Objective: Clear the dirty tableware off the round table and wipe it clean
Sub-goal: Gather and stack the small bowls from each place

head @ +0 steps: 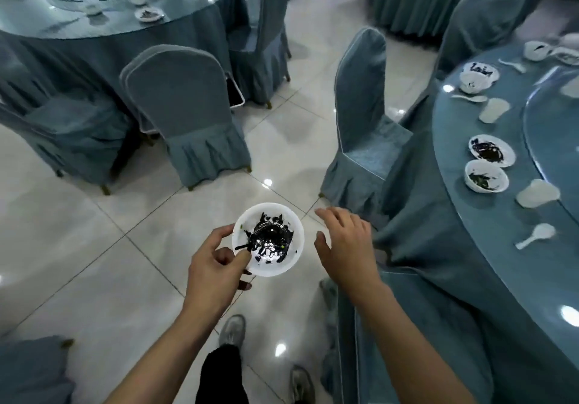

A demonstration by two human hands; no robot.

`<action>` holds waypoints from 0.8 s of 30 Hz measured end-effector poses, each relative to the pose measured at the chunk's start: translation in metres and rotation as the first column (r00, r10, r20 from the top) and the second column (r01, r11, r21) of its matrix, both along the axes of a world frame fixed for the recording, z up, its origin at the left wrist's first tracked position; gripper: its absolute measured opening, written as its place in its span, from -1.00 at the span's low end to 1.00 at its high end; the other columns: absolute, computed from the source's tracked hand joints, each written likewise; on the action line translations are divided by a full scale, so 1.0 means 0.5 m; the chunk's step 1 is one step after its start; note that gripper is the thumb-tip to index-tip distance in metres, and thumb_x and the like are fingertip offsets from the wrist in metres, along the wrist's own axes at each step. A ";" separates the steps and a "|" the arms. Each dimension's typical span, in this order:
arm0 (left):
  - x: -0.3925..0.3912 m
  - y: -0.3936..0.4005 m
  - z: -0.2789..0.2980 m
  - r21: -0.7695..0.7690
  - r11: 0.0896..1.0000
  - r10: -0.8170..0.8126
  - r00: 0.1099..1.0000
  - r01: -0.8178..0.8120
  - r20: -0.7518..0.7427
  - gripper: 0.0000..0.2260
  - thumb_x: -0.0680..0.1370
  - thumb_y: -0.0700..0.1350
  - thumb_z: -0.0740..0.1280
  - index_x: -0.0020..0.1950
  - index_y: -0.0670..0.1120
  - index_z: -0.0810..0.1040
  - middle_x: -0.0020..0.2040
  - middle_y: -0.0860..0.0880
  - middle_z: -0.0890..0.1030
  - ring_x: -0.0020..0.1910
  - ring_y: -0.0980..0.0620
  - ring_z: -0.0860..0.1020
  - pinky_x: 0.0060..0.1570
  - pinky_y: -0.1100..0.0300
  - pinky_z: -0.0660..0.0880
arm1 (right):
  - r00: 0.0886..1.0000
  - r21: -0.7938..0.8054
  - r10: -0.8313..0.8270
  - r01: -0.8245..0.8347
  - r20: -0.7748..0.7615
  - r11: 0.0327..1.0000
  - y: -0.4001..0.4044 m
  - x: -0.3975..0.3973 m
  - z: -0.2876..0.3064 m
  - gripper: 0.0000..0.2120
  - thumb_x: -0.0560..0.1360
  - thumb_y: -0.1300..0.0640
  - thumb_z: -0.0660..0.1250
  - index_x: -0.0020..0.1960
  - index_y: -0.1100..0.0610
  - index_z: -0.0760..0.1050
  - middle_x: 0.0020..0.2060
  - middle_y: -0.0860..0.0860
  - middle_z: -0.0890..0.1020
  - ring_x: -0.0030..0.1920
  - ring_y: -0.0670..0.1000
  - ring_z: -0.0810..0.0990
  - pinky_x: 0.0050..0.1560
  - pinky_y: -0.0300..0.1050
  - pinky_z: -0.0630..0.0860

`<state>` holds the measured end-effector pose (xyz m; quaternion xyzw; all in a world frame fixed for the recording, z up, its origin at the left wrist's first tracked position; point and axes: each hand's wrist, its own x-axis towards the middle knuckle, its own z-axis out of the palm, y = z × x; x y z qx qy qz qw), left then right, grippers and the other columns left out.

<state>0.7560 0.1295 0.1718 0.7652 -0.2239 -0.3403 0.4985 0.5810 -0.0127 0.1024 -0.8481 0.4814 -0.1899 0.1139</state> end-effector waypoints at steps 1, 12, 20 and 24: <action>0.018 -0.022 -0.003 0.000 0.999 -0.035 0.999 0.035 -0.001 -0.63 0.52 -0.31 0.36 0.11 0.17 0.58 -0.37 -0.14 0.54 -0.34 0.06 0.64 -0.33 0.00 0.65 | 0.999 0.005 -0.034 0.034 -0.001 0.999 -0.010 0.009 0.001 -0.61 0.48 0.11 0.35 0.30 0.00 0.50 0.20 -0.02 0.58 0.14 0.10 0.54 0.16 0.07 0.41; 0.199 -0.285 0.011 -0.014 0.900 -0.435 0.900 0.435 -0.018 -0.64 0.55 -0.30 0.37 0.15 0.16 0.54 -0.26 -0.22 0.65 -0.30 -0.01 0.67 -0.38 0.05 0.62 | 0.907 -0.009 -0.420 0.420 -0.019 0.907 -0.104 0.103 0.023 -0.62 0.47 0.06 0.31 0.29 -0.06 0.48 0.19 -0.08 0.55 0.14 0.06 0.53 0.16 0.05 0.40; 0.173 -0.497 -0.011 -0.011 0.771 -0.636 0.767 0.637 -0.086 -0.66 0.56 -0.31 0.35 0.16 0.13 0.55 -0.25 -0.13 0.68 -0.31 -0.04 0.66 -0.36 0.02 0.64 | 0.756 0.003 -0.654 0.654 -0.031 0.756 -0.204 0.055 0.002 -0.64 0.47 0.07 0.34 0.26 -0.06 0.50 0.14 -0.06 0.56 0.05 0.07 0.54 0.10 0.06 0.42; 0.128 -0.638 -0.026 0.003 0.714 -0.699 0.712 0.701 -0.068 -0.66 0.56 -0.31 0.34 0.14 0.14 0.56 -0.25 -0.11 0.69 -0.31 -0.05 0.67 -0.34 -0.02 0.66 | 0.690 0.009 -0.724 0.724 -0.017 0.690 -0.305 0.015 -0.020 -0.64 0.48 0.07 0.34 0.27 -0.04 0.51 0.14 -0.05 0.57 0.06 0.09 0.55 0.10 0.08 0.43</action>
